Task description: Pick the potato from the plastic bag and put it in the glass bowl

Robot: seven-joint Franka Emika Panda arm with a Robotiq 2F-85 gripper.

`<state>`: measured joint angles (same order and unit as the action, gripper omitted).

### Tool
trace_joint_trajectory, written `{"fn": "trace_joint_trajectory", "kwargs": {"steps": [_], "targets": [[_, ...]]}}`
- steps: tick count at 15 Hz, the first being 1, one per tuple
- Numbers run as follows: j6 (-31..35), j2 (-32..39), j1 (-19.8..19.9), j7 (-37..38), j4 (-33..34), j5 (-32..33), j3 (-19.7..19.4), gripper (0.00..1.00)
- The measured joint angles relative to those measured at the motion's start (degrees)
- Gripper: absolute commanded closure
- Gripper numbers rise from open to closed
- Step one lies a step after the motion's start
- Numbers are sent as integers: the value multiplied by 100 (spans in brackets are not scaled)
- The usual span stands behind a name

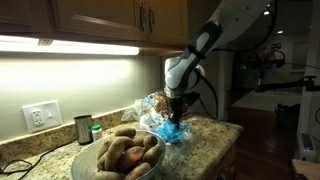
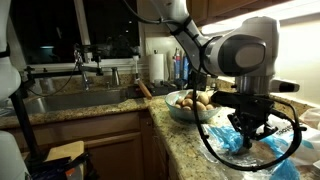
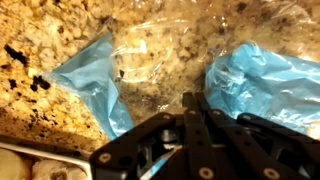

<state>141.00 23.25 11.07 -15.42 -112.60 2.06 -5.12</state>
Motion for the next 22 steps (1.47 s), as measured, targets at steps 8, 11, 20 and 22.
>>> {"fn": "trace_joint_trajectory", "kwargs": {"steps": [8,11,20,22], "targets": [[0,0,20,-283,52,-193,128,93],[-5,9,21,-373,107,-222,166,93],[-155,317,27,-527,458,-231,196,93],[-215,339,27,-571,502,-231,222,93]]}}
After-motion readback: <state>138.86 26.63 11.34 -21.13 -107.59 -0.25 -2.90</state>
